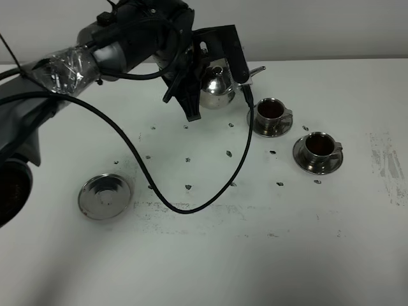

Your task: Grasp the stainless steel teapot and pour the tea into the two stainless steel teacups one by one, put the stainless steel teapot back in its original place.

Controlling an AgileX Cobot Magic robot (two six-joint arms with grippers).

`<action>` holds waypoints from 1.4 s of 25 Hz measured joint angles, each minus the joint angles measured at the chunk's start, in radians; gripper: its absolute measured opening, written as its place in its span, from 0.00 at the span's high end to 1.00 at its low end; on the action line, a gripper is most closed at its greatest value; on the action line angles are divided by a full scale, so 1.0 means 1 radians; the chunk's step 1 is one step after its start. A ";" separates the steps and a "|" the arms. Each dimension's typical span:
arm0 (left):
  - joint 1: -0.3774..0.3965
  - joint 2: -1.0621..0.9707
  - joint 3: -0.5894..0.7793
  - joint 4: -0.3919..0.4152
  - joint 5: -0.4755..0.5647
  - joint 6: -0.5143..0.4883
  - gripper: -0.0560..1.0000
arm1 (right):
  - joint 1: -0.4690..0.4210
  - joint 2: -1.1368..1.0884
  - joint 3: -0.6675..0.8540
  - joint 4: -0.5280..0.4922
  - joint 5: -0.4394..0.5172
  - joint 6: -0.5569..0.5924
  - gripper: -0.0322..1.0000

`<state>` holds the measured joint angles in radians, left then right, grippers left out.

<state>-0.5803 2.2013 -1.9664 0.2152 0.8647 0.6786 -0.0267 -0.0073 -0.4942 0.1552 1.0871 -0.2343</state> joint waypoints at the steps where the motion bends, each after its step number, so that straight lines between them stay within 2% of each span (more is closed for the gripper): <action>1: 0.004 -0.005 0.012 -0.019 -0.008 -0.018 0.77 | 0.000 0.000 0.000 0.000 0.000 0.000 0.56; 6: 0.013 0.015 0.022 -0.145 -0.057 -0.096 0.77 | 0.000 0.000 0.000 0.000 0.000 0.000 0.56; 8: 0.014 0.038 0.022 -0.171 -0.068 -0.128 0.77 | 0.000 0.000 0.000 0.000 0.000 0.000 0.56; 16: 0.045 0.086 0.025 -0.181 -0.080 -0.232 0.77 | 0.000 0.000 0.000 0.000 0.000 -0.001 0.56; 29: 0.051 0.141 0.025 -0.248 -0.116 -0.242 0.77 | 0.000 0.000 0.000 0.000 0.000 0.000 0.56; 35: 0.051 0.153 0.025 -0.252 -0.132 -0.242 0.77 | 0.000 0.000 0.000 0.000 0.000 0.000 0.56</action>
<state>-0.5294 2.3540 -1.9411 -0.0366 0.7325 0.4364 -0.0267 -0.0073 -0.4942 0.1555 1.0871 -0.2342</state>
